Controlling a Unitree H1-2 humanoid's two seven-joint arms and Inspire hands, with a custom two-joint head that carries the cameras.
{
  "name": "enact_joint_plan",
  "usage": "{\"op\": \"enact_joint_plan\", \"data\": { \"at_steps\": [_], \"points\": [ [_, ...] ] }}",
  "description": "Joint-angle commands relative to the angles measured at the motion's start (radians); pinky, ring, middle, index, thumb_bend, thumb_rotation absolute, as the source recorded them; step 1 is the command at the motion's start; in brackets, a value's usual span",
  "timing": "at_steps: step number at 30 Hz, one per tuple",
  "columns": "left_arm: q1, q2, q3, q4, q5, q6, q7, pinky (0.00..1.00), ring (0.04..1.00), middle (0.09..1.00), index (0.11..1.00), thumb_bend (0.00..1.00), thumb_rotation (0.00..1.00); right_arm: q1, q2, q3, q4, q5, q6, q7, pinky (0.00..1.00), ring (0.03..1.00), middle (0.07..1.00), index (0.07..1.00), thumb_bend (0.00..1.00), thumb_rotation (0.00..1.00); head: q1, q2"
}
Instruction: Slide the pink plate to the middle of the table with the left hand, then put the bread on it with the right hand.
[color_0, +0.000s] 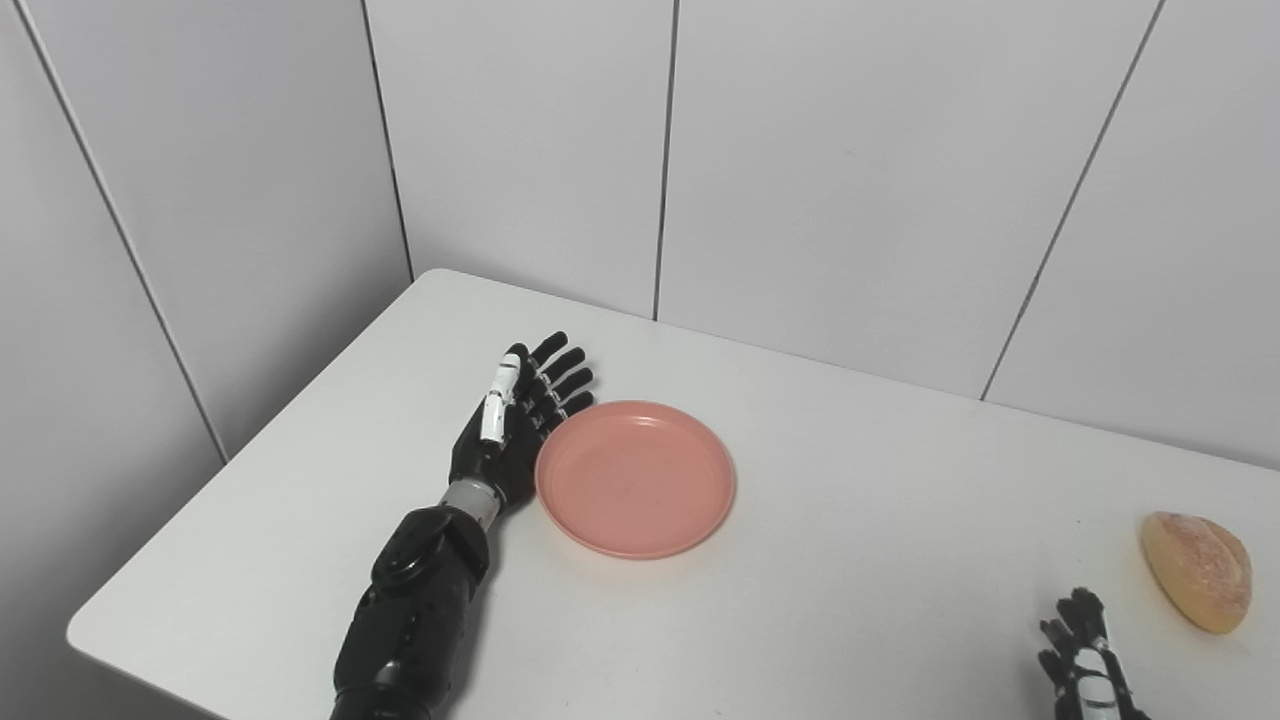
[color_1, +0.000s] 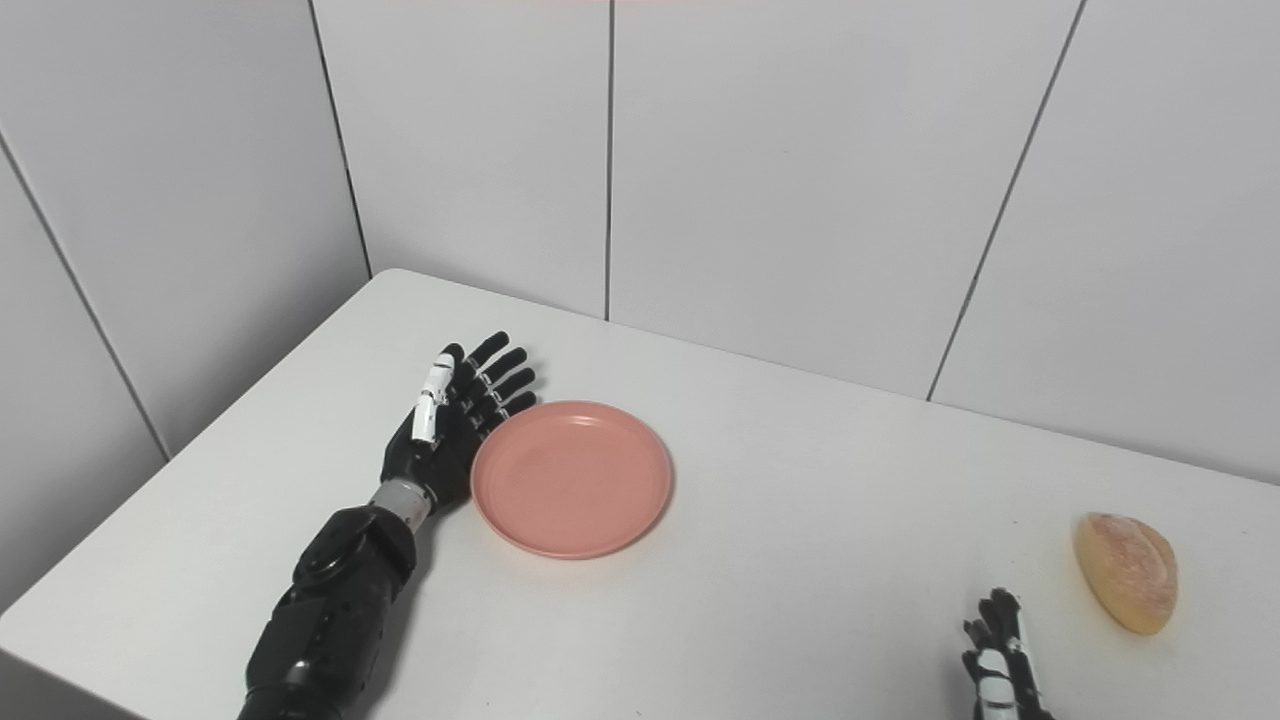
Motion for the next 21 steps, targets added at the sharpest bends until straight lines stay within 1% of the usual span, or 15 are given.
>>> {"op": "enact_joint_plan", "data": {
  "at_steps": [1, 4, 6, 8, 11, 14, 21],
  "points": [
    [0.024, -0.024, -0.023, -0.01, 0.015, 0.063, 0.021, 0.88, 0.876, 0.879, 0.862, 0.34, 1.0, -0.015, 0.001, 0.0, -0.014, -0.009, -0.039, -0.005, 1.0, 0.994, 1.0, 1.0, 0.23, 1.0, -0.006, 0.003],
    [0.033, -0.041, -0.045, -0.027, 0.013, 0.078, 0.004, 0.89, 0.888, 0.888, 0.877, 0.35, 1.0, -0.015, 0.005, 0.0, -0.015, -0.011, -0.038, -0.004, 1.0, 0.996, 1.0, 1.0, 0.24, 1.0, -0.014, 0.008],
    [0.04, -0.05, -0.065, -0.034, 0.018, 0.076, -0.011, 0.89, 0.886, 0.886, 0.881, 0.35, 1.0, -0.016, 0.008, 0.001, -0.015, -0.007, -0.039, -0.003, 1.0, 0.999, 1.0, 1.0, 0.25, 1.0, -0.028, 0.012],
    [0.046, -0.053, -0.082, -0.036, 0.026, 0.067, -0.02, 0.88, 0.883, 0.883, 0.88, 0.35, 1.0, -0.016, 0.011, 0.002, -0.014, -0.006, -0.04, -0.002, 1.0, 1.0, 1.0, 1.0, 0.27, 1.0, -0.04, 0.016],
    [0.06, -0.059, -0.115, -0.062, 0.039, 0.078, -0.031, 0.88, 0.883, 0.884, 0.882, 0.36, 1.0, -0.015, 0.018, 0.007, -0.016, -0.015, -0.041, -0.005, 1.0, 0.999, 1.0, 1.0, 0.28, 1.0, -0.074, 0.024],
    [0.068, -0.058, -0.14, -0.081, 0.045, 0.088, -0.04, 0.89, 0.888, 0.89, 0.886, 0.37, 1.0, -0.016, 0.027, 0.012, -0.021, -0.027, -0.036, -0.01, 1.0, 0.994, 1.0, 1.0, 0.28, 1.0, -0.09, 0.029],
    [0.08, -0.075, -0.173, -0.128, 0.046, 0.118, -0.033, 0.86, 0.865, 0.875, 0.863, 0.37, 1.0, -0.02, 0.047, 0.024, -0.029, -0.056, -0.024, -0.031, 0.99, 0.984, 1.0, 1.0, 0.29, 1.0, -0.15, 0.048]
  ]
}}
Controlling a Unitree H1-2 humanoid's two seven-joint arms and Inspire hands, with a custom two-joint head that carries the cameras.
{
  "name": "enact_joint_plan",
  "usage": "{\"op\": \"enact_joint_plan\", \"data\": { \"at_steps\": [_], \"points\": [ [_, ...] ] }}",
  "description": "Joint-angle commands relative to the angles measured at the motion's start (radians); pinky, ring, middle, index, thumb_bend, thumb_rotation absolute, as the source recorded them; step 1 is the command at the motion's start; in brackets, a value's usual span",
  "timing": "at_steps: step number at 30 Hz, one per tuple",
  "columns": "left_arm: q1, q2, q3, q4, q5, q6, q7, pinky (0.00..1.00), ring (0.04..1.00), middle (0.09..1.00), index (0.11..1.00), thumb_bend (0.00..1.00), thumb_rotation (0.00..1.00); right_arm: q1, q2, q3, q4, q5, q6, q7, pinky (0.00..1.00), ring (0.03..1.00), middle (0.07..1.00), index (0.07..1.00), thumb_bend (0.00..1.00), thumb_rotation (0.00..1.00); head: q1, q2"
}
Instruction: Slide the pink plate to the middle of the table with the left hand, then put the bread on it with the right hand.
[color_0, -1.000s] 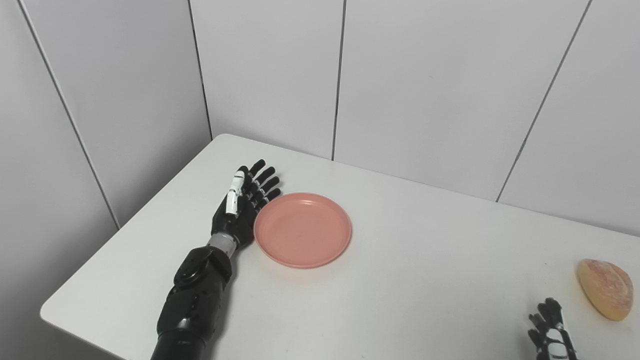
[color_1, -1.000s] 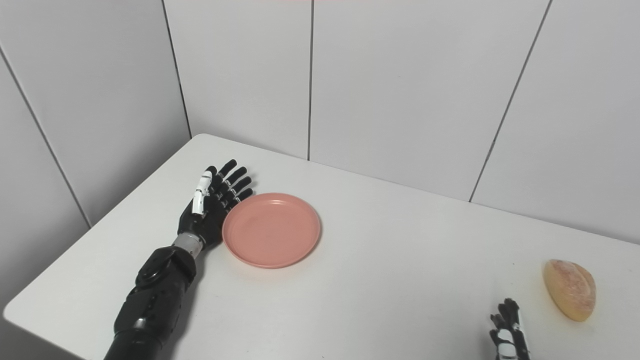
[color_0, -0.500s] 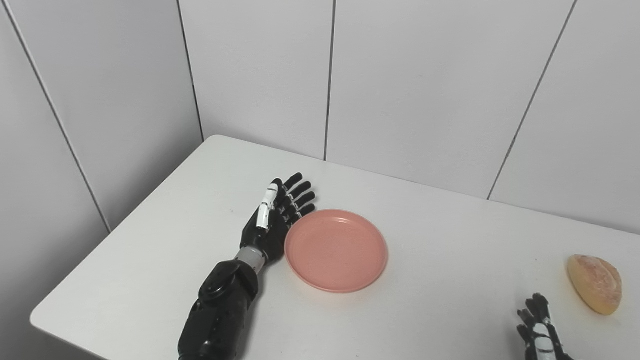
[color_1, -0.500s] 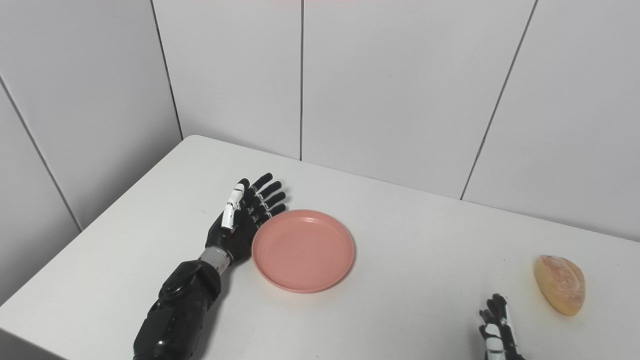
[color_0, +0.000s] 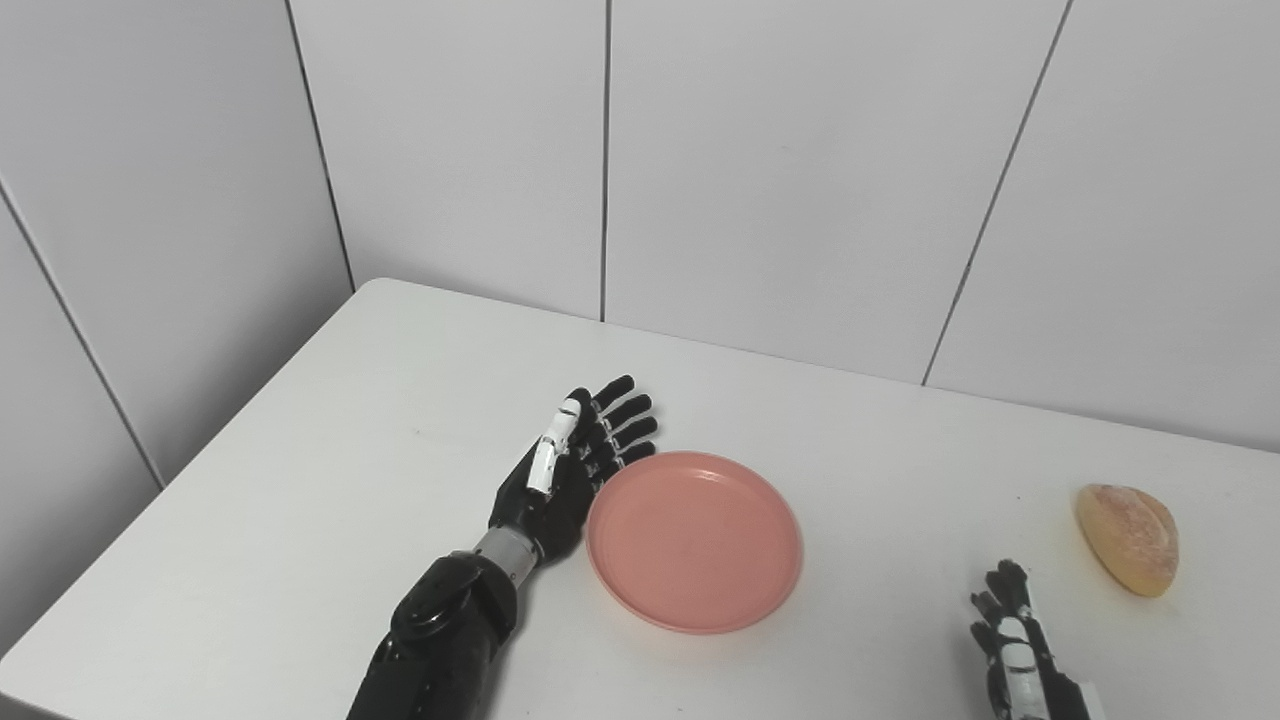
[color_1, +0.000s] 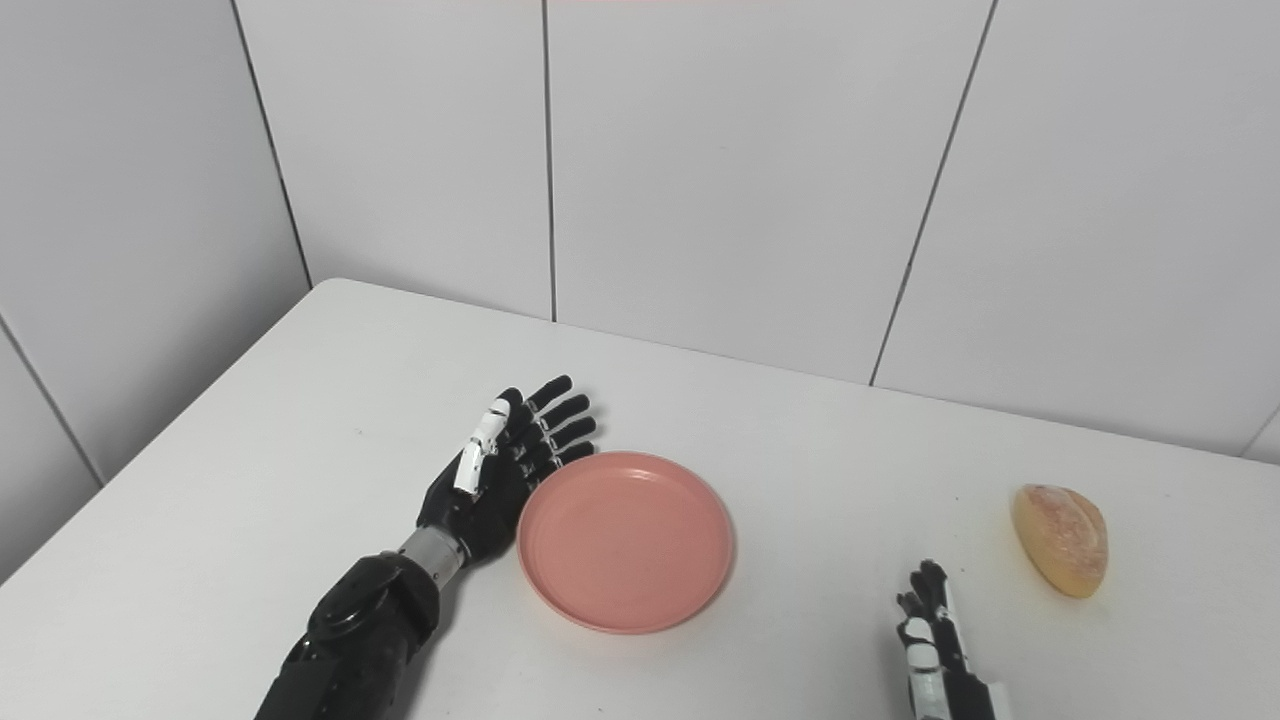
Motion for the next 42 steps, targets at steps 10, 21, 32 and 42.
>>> {"op": "enact_joint_plan", "data": {
  "at_steps": [10, 21, 32, 42],
  "points": [
    [0.032, -0.03, -0.044, -0.05, 0.019, 0.095, 0.005, 0.89, 0.893, 0.9, 0.882, 0.37, 1.0, -0.02, 0.044, 0.024, -0.05, -0.054, 0.001, -0.042, 0.97, 0.974, 0.996, 1.0, 0.32, 1.0, -0.107, 0.039],
    [0.049, -0.043, -0.068, -0.105, 0.016, 0.121, 0.005, 0.91, 0.908, 0.913, 0.897, 0.36, 1.0, -0.043, 0.089, 0.041, -0.076, -0.107, 0.05, -0.076, 0.95, 0.966, 0.986, 1.0, 0.31, 1.0, -0.213, 0.106],
    [0.086, -0.064, -0.07, -0.166, 0.035, 0.135, 0.024, 0.93, 0.922, 0.926, 0.911, 0.37, 1.0, -0.055, 0.11, 0.051, -0.099, -0.155, 0.091, -0.094, 0.93, 0.956, 0.977, 0.99, 0.28, 1.0, -0.279, 0.135],
    [0.119, -0.09, -0.077, -0.156, 0.042, 0.117, 0.02, 0.94, 0.929, 0.936, 0.921, 0.37, 1.0, -0.057, 0.115, 0.049, -0.106, -0.17, 0.107, -0.103, 0.92, 0.947, 0.968, 0.98, 0.28, 1.0, -0.284, 0.137]
  ]
}}
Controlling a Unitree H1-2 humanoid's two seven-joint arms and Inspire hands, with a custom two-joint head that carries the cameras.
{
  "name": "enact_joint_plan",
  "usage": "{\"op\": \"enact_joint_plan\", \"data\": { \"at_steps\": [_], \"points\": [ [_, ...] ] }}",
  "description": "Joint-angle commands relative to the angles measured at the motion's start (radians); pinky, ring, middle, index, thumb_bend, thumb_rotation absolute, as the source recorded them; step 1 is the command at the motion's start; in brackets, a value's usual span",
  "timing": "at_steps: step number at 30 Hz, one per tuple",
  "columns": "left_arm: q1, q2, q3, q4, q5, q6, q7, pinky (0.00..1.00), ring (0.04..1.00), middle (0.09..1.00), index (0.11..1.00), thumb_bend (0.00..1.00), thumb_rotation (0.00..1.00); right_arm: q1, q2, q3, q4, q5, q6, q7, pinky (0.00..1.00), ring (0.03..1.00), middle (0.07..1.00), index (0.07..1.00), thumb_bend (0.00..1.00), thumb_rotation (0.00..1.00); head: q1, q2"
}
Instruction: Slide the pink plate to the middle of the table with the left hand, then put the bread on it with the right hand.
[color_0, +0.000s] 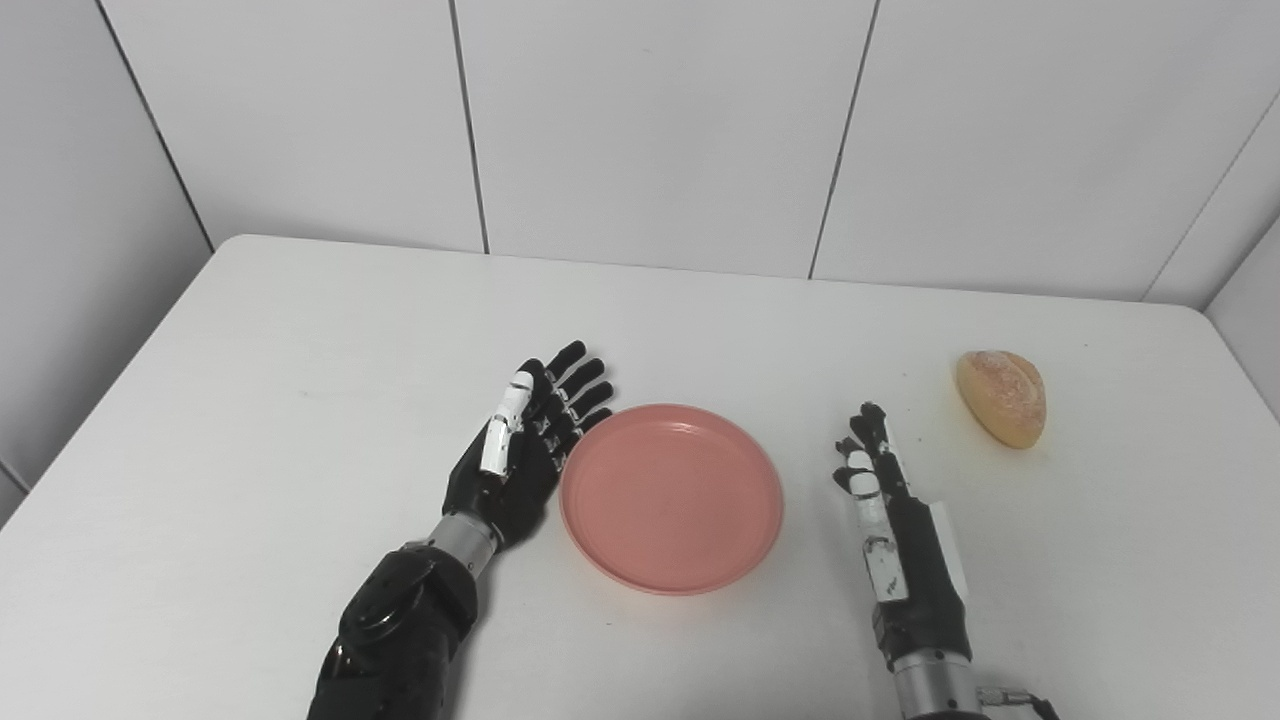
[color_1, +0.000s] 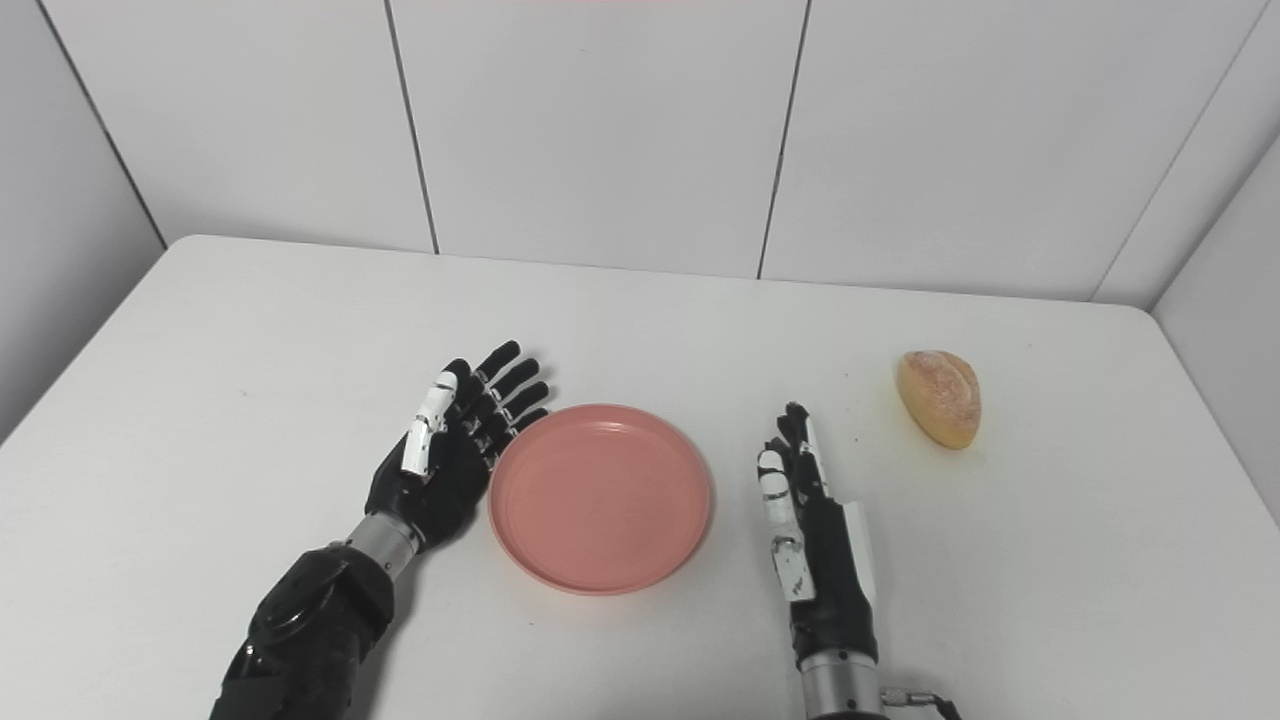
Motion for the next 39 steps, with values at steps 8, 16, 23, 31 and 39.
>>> {"op": "enact_joint_plan", "data": {
  "at_steps": [8, 16, 23, 31, 39],
  "points": [
    [0.04, -0.017, -0.008, 0.024, 0.043, -0.042, 0.003, 0.94, 0.93, 0.936, 0.924, 0.39, 1.0, -0.022, 0.004, 0.005, -0.031, -0.022, -0.006, -0.01, 0.91, 0.941, 0.965, 0.978, 0.29, 1.0, -0.017, 0.0],
    [0.058, -0.024, -0.007, -0.004, 0.045, -0.047, 0.018, 0.94, 0.923, 0.927, 0.913, 0.39, 1.0, -0.016, 0.011, 0.007, -0.055, -0.025, 0.013, -0.012, 0.91, 0.936, 0.959, 0.973, 0.3, 1.0, -0.047, 0.006],
    [0.075, -0.036, -0.016, -0.017, 0.069, -0.059, 0.021, 0.94, 0.923, 0.923, 0.91, 0.39, 1.0, -0.029, -0.003, 0.005, -0.093, -0.052, 0.033, -0.017, 0.9, 0.926, 0.947, 0.956, 0.27, 1.0, -0.047, -0.01],
    [0.089, -0.039, -0.011, -0.024, 0.077, -0.079, 0.017, 0.94, 0.925, 0.93, 0.915, 0.39, 1.0, -0.063, -0.046, -0.003, -0.164, -0.165, 0.074, -0.02, 0.87, 0.915, 0.921, 0.931, 0.34, 1.0, -0.077, -0.025],
    [0.103, -0.035, -0.006, -0.022, 0.073, -0.097, 0.013, 0.95, 0.932, 0.935, 0.915, 0.38, 1.0, -0.112, -0.102, -0.045, -0.205, -0.234, 0.091, -0.02, 0.84, 0.893, 0.892, 0.898, 0.46, 1.0, -0.138, -0.048]
  ]
}}
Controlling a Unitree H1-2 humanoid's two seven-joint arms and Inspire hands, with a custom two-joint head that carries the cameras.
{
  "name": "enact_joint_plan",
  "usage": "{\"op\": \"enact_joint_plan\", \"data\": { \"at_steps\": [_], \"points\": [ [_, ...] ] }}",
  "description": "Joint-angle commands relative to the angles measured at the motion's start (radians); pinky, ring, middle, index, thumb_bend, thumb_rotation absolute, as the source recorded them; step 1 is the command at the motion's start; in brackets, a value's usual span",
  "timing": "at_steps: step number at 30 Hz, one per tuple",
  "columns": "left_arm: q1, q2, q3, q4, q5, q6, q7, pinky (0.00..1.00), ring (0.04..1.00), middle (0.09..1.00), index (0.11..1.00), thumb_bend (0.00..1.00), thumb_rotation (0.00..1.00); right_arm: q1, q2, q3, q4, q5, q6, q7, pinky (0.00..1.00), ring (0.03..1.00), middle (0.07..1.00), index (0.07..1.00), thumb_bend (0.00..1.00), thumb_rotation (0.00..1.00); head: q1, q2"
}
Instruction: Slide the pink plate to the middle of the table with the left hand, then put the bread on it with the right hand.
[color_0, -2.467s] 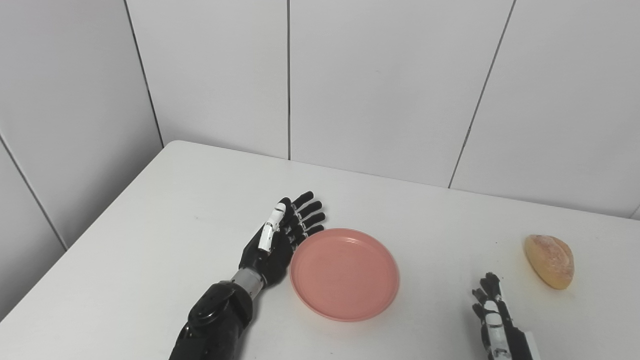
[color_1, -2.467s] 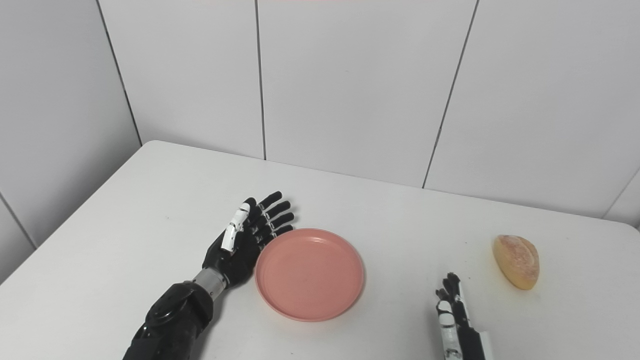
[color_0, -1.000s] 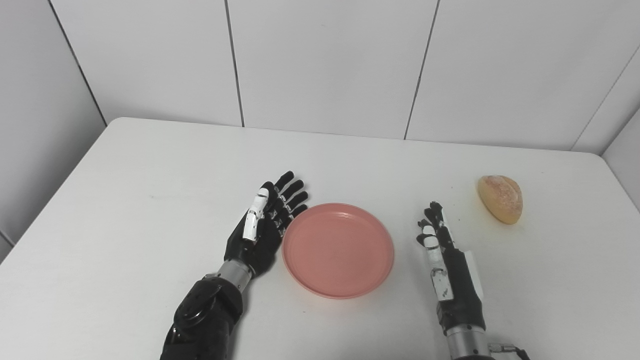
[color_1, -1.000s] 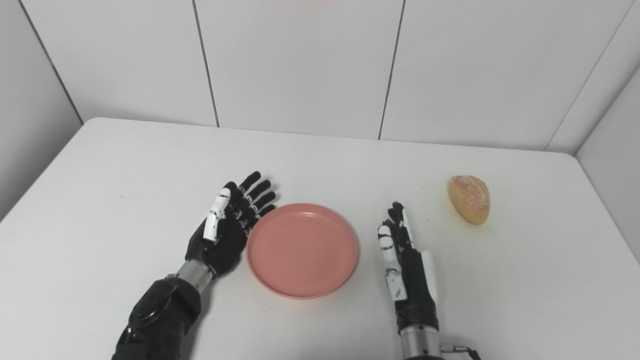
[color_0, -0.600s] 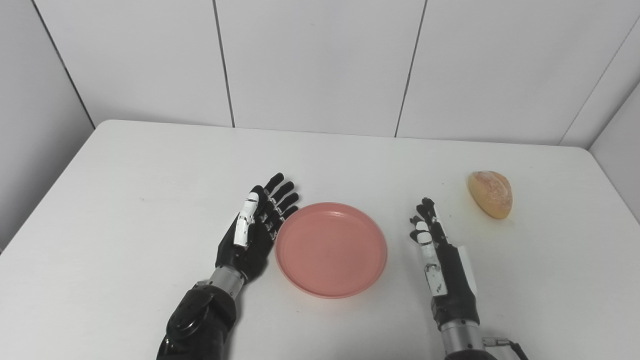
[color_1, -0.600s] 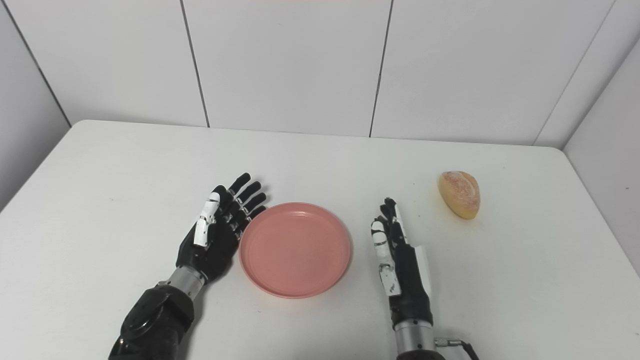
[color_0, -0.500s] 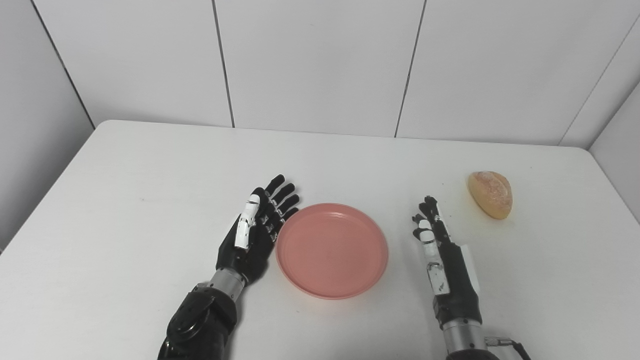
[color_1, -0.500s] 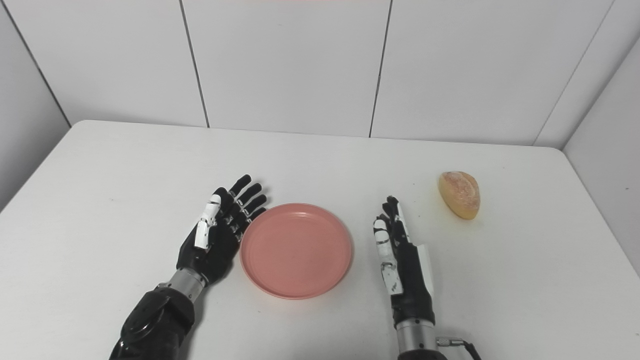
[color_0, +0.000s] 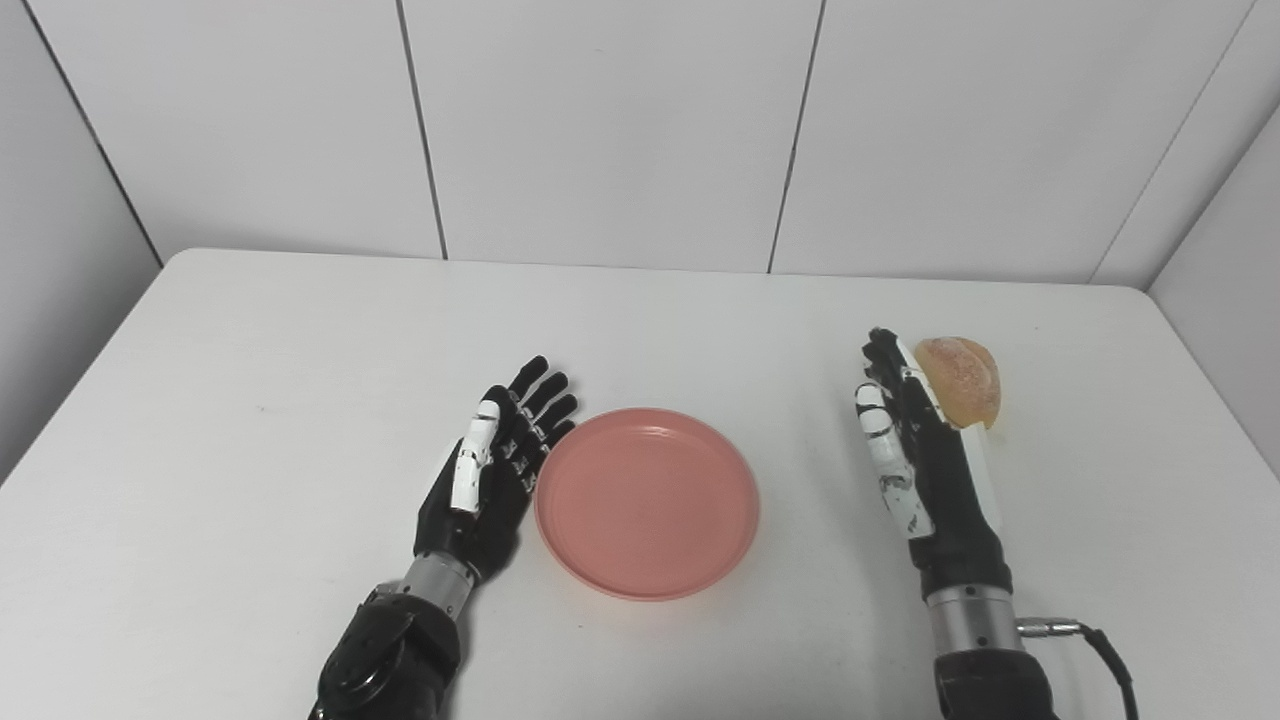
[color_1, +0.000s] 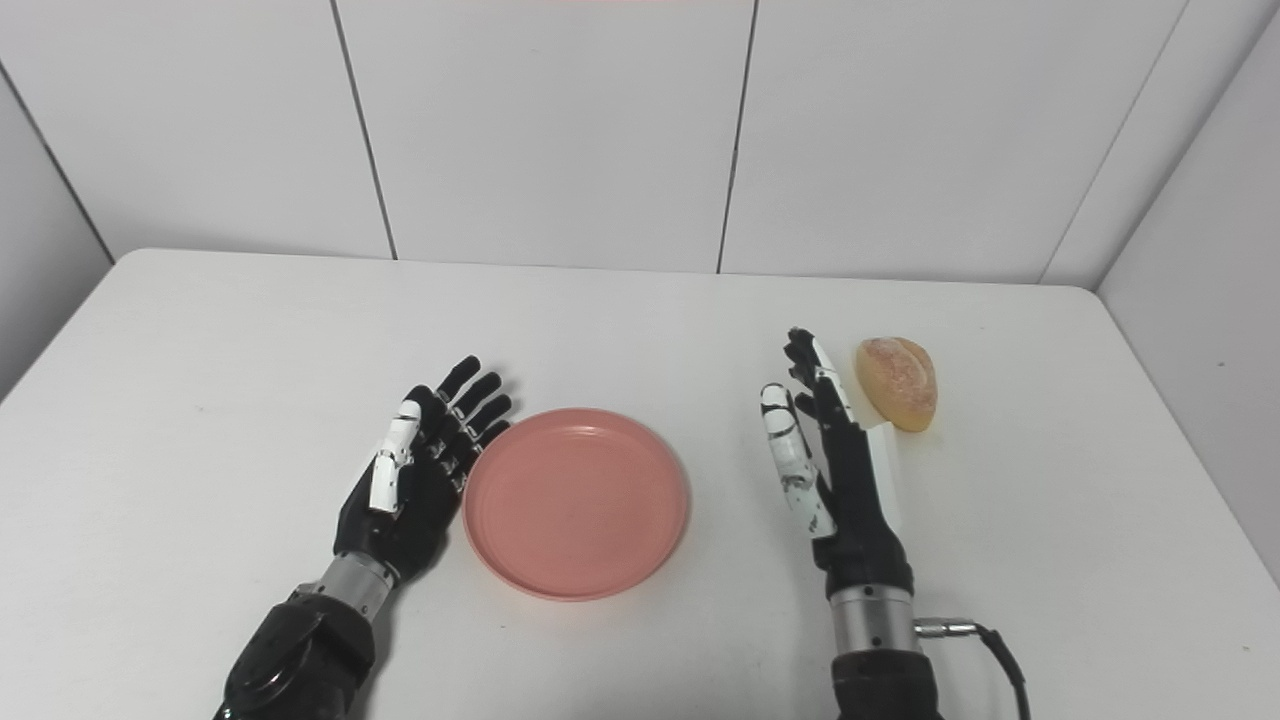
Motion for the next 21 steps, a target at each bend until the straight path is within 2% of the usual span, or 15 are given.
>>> {"op": "enact_joint_plan", "data": {
  "at_steps": [1, 7, 9, 13, 17, 21],
  "points": [
    [0.028, -0.001, 0.002, 0.017, 0.01, 0.013, 0.01, 0.95, 0.932, 0.933, 0.915, 0.38, 1.0, -0.038, -0.016, -0.01, -0.053, -0.042, 0.014, -0.01, 0.82, 0.883, 0.887, 0.891, 0.48, 1.0, -0.005, -0.004],
    [0.027, 0.006, 0.008, 0.04, -0.003, -0.008, -0.011, 0.96, 0.934, 0.935, 0.922, 0.38, 1.0, -0.09, -0.067, -0.023, -0.067, -0.184, 0.051, -0.012, 0.8, 0.85, 0.875, 0.881, 0.53, 1.0, -0.03, -0.018],
    [0.027, 0.009, 0.011, 0.047, -0.007, -0.013, -0.018, 0.96, 0.936, 0.936, 0.924, 0.38, 1.0, -0.106, -0.076, -0.029, -0.073, -0.216, 0.073, -0.006, 0.82, 0.859, 0.881, 0.888, 0.54, 0.99, -0.032, -0.021],
    [0.026, 0.011, 0.017, 0.059, -0.015, -0.025, -0.034, 0.96, 0.938, 0.939, 0.931, 0.37, 1.0, -0.139, -0.094, -0.042, -0.079, -0.278, 0.128, 0.003, 0.83, 0.879, 0.892, 0.898, 0.57, 0.89, -0.041, -0.031],
    [0.026, 0.013, 0.023, 0.071, -0.018, -0.032, -0.04, 0.96, 0.937, 0.94, 0.931, 0.36, 1.0, -0.168, -0.109, -0.056, -0.064, -0.321, 0.157, -0.002, 0.79, 0.869, 0.903, 0.916, 0.63, 0.74, -0.053, -0.04],
    [0.024, 0.018, 0.028, 0.082, -0.025, -0.038, -0.049, 0.96, 0.937, 0.94, 0.927, 0.36, 1.0, -0.199, -0.118, -0.067, -0.043, -0.378, 0.193, -0.014, 0.76, 0.864, 0.905, 0.924, 0.71, 0.65, -0.069, -0.045]
  ]
}}
